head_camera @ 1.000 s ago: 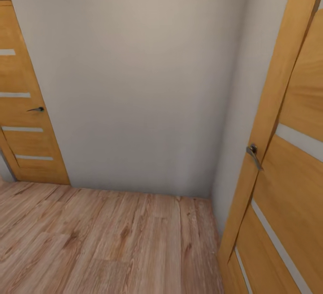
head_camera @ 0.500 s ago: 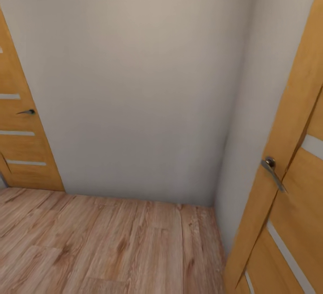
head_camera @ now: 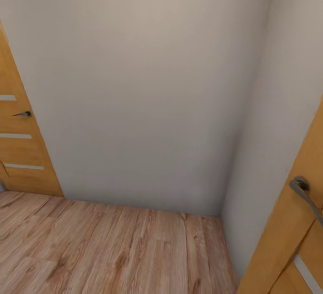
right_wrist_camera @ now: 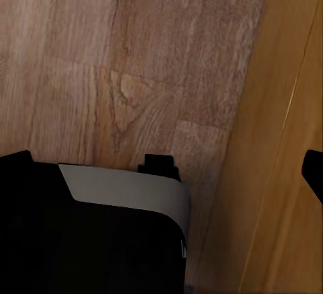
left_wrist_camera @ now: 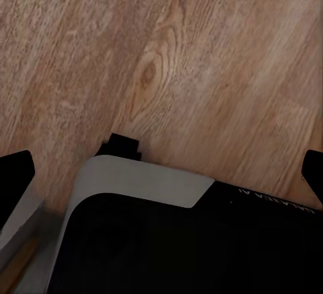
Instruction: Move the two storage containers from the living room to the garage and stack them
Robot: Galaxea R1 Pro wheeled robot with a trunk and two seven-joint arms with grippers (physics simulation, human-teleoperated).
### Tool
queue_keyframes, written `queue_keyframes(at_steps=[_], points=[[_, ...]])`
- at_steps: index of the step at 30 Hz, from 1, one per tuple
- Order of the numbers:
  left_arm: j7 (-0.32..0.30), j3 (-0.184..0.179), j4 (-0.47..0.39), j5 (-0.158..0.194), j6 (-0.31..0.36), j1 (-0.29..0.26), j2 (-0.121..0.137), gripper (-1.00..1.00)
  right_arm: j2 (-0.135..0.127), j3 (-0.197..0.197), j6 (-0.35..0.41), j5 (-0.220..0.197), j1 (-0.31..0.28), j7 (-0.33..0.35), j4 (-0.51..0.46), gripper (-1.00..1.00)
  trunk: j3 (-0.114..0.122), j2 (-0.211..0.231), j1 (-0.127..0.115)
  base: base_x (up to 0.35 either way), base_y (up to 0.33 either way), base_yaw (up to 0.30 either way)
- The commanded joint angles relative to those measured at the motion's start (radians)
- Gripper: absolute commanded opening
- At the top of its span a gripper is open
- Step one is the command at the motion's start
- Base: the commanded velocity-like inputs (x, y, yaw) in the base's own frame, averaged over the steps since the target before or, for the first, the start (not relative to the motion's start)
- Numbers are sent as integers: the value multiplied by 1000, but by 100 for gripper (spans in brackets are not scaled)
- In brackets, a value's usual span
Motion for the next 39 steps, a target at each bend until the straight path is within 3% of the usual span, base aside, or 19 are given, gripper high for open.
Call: queue_keyframes(at_steps=[1, 18, 39], points=[[2, -8, 1, 8, -3, -1, 0, 100, 0, 9, -6, -10, -1, -1, 3, 100, -1, -1, 1, 320, 0, 214], [2, -8, 1, 7, -3, -1, -1, 100, 1, 9, -8, -10, -1, -1, 3, 100, -1, -1, 1, 320, 0, 124], [2, -8, 1, 6, -4, -1, -1, 100, 0, 9, -8, -10, -1, -1, 3, 100, -1, -1, 1, 292, 0, 262]])
